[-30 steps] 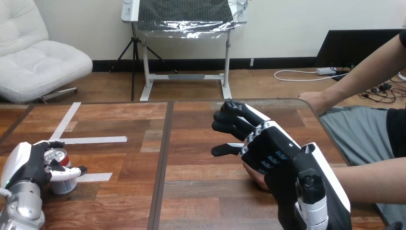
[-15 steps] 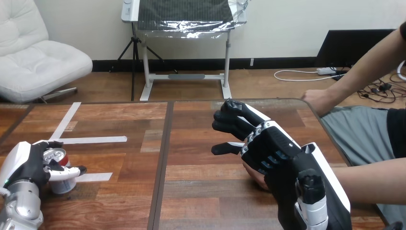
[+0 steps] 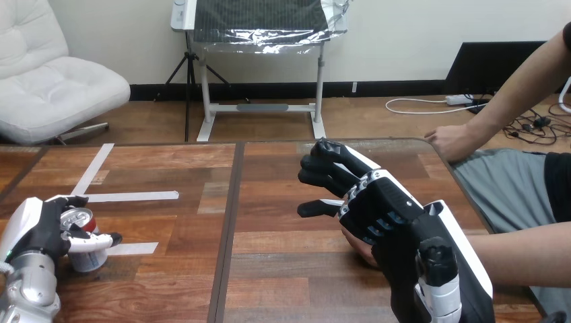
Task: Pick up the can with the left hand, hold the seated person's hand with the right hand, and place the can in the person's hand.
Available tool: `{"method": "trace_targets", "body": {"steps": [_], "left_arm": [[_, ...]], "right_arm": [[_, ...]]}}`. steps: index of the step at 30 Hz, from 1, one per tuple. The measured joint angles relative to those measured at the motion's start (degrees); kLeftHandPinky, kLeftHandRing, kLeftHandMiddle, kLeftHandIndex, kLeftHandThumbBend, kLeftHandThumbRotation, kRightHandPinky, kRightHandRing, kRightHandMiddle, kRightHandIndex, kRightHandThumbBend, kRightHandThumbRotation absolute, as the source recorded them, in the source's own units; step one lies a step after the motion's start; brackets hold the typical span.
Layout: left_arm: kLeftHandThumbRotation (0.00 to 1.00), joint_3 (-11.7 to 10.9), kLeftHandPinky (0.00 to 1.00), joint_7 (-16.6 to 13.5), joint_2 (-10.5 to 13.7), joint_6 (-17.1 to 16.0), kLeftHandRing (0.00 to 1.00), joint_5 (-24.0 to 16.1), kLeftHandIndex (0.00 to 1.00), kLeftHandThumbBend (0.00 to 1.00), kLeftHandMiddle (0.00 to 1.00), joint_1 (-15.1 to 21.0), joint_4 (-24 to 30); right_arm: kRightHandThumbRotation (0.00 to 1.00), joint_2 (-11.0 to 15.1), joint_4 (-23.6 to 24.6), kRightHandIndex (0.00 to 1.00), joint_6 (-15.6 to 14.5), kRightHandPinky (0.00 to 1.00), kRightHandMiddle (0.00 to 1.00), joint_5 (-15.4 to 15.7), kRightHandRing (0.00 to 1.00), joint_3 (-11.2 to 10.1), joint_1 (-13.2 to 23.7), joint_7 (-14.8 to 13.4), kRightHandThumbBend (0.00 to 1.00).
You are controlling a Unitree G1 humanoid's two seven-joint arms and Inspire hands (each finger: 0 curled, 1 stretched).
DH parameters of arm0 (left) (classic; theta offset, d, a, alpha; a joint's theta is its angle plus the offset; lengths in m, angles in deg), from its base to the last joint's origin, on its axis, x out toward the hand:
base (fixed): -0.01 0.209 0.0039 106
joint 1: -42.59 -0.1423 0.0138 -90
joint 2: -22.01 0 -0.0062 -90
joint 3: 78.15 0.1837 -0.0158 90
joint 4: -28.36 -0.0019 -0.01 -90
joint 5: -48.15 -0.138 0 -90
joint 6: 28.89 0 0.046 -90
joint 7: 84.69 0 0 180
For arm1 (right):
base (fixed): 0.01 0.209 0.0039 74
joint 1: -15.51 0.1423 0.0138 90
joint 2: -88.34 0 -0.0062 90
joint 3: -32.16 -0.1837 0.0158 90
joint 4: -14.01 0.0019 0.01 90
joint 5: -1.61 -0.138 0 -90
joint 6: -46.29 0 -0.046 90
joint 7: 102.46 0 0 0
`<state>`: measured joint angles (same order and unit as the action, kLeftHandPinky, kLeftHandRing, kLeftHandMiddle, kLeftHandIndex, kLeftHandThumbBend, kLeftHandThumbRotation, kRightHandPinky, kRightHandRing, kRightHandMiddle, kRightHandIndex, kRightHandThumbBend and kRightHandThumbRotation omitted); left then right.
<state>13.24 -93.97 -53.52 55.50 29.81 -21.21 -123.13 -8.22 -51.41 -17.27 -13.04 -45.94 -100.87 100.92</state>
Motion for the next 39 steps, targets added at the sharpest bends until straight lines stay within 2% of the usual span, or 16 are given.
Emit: {"method": "trace_targets", "body": {"steps": [11,23,32,39], "left_arm": [[0.0,0.01,0.57,0.0,0.0,0.95,0.67,-0.2,0.74,0.76,0.73,0.0,1.61],[0.0,-0.05,0.46,-0.49,0.0,2.86,0.53,-0.18,0.6,0.7,0.57,0.0,3.97],[0.0,-0.26,0.37,-2.28,-0.02,3.46,0.44,-0.13,0.52,0.72,0.49,0.0,4.92],[0.0,-0.48,0.35,-3.27,-0.02,3.47,0.42,-0.02,0.5,0.75,0.47,0.0,5.26]], "right_arm": [[0.96,-0.07,0.0,0.87,0.0,0.71,0.86,0.0,0.86,0.01,0.0,0.0,0.79],[0.96,-0.14,0.0,0.87,0.01,0.7,0.86,0.2,0.85,0.01,0.0,-0.06,0.8],[0.96,-0.14,0.0,0.87,0.01,0.71,0.87,0.07,0.86,0.01,0.0,-0.05,0.8],[0.97,-0.15,0.0,0.87,0.01,0.72,0.86,0.06,0.86,0.01,0.0,-0.05,0.8]]}}
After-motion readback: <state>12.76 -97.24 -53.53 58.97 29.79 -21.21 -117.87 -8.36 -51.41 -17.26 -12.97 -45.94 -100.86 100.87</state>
